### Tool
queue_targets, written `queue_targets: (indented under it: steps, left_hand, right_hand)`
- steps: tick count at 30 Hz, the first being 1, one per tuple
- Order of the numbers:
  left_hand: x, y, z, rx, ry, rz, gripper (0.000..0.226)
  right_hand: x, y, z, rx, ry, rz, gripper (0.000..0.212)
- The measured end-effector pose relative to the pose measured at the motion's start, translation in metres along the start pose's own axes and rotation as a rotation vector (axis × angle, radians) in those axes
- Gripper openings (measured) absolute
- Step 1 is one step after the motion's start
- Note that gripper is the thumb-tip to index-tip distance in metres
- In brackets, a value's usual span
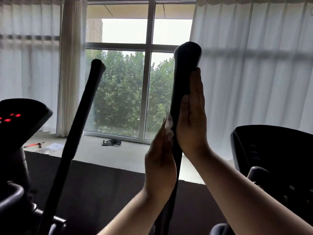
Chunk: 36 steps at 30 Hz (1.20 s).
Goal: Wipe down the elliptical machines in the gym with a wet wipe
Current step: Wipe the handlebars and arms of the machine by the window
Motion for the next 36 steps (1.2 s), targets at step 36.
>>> queue_targets:
  steps: [36]
  left_hand:
    - [-0.058, 0.047, 0.041, 0.016, 0.078, 0.058, 0.046]
  right_hand:
    - [-0.076, 0.005, 0.017, -0.012, 0.083, -0.103, 0.05]
Point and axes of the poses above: each hand's wrist, its own x-axis towards the middle knuckle, its own z-axis out of the back of the hand, y = z × x, the point moved 2 cm from there along x, towards the middle knuckle, and after that the axes turned 10 degrees about -y, right-handed, at the moved point
